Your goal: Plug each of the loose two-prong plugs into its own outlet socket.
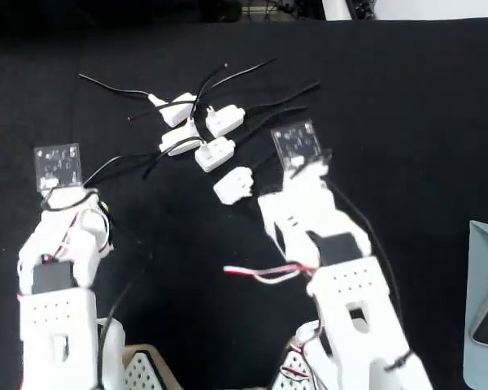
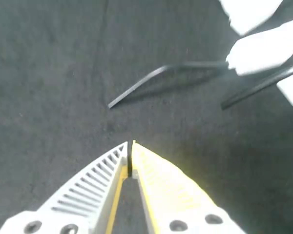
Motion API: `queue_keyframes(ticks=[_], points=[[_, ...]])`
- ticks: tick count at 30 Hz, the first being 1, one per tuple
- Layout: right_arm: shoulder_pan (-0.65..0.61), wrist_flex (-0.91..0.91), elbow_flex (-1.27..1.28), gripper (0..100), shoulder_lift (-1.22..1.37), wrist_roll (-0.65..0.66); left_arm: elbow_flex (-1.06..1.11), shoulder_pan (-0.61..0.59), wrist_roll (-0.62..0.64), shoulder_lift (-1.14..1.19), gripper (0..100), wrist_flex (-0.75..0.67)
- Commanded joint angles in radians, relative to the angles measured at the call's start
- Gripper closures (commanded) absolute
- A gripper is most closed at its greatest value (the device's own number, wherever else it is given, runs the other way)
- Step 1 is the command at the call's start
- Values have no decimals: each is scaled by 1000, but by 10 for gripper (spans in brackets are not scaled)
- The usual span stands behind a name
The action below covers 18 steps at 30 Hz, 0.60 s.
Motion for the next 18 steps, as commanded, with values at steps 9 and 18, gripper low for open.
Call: queue_keyframes(ticks=[9, 18], points=[[15, 9, 318, 986, -466, -9, 286, -1, -2, -634, 970, 127], [15, 40, 529, 910, -780, -8, 351, 1, -57, -624, 827, 133]])
